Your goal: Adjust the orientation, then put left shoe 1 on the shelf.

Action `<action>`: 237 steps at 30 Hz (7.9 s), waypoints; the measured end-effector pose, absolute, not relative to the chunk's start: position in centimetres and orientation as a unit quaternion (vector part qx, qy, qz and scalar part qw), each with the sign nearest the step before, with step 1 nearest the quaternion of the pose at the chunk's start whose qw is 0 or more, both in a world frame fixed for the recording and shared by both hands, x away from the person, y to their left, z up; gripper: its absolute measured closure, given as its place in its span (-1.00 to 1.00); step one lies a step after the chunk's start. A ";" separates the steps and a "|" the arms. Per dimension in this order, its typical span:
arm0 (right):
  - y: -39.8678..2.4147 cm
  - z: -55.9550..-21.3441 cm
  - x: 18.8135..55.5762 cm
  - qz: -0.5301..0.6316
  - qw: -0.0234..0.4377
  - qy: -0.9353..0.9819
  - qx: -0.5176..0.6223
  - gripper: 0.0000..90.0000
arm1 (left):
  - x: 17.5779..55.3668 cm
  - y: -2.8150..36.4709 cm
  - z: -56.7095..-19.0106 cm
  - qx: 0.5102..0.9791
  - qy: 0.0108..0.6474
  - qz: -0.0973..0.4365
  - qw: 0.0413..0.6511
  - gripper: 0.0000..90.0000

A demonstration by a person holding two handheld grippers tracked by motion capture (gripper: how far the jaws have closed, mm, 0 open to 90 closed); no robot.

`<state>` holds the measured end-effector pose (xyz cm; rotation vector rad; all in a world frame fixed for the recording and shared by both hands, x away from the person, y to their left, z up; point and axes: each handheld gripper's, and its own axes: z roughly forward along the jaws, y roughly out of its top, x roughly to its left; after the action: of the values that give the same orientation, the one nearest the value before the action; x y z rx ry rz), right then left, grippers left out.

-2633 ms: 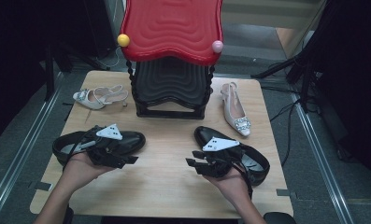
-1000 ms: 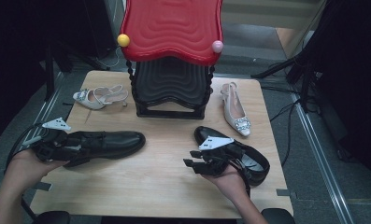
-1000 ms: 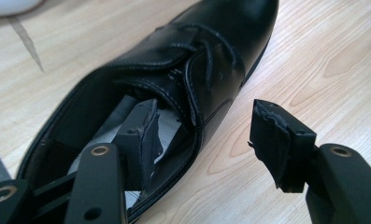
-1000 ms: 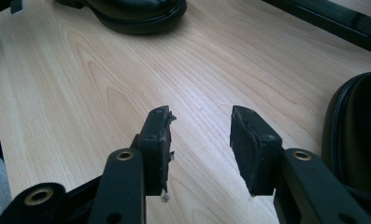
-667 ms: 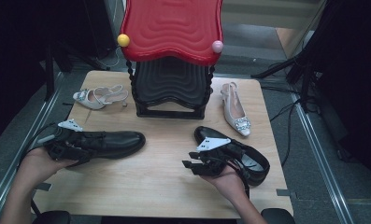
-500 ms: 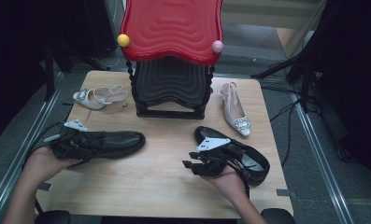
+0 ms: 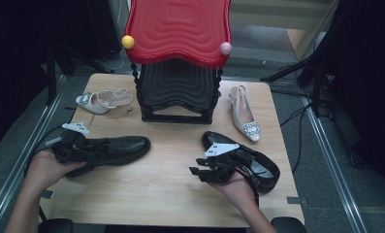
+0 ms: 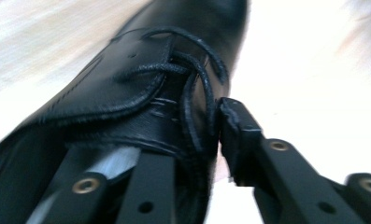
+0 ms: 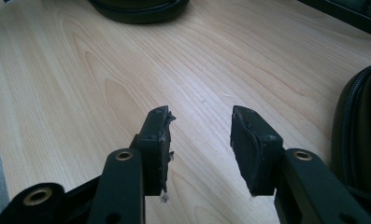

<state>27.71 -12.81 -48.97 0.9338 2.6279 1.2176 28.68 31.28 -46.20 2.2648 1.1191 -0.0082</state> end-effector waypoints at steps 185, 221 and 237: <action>-9.0 -47.2 31.8 0.415 -0.019 0.817 0.399 0.70 | 30.1 21.8 -47.0 0.815 0.404 -0.048 0.411 0.51; -9.6 -44.1 28.1 0.385 -0.045 0.820 0.421 0.39 | 36.6 20.7 -33.5 0.821 0.355 0.062 0.442 0.77; -8.8 -44.2 27.7 0.356 -0.036 0.824 0.439 0.27 | 40.8 18.5 -25.7 0.811 0.341 0.095 0.466 0.96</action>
<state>27.71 -8.79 -44.24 1.4131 2.6494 1.1447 40.75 18.49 -25.74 1.9903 0.8359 0.2320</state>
